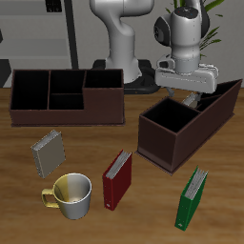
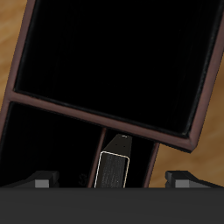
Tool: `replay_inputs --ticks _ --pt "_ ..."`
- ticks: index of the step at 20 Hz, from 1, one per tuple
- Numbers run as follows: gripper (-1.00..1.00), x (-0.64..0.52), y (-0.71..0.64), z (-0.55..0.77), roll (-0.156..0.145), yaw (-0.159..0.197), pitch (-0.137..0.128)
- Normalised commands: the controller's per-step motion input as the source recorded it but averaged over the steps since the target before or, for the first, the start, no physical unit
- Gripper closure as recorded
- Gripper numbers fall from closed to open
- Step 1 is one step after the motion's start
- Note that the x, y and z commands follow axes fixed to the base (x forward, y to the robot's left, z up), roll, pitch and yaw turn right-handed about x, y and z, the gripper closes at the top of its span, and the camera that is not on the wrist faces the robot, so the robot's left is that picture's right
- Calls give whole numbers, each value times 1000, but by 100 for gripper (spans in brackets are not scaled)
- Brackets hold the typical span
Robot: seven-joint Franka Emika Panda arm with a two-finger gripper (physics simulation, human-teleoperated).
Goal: Place the left yellow book into the left desk caddy's front compartment
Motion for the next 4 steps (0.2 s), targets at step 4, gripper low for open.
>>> replay_inputs --ticks 4 --pt "-100 -140 60 139 29 8 -29"
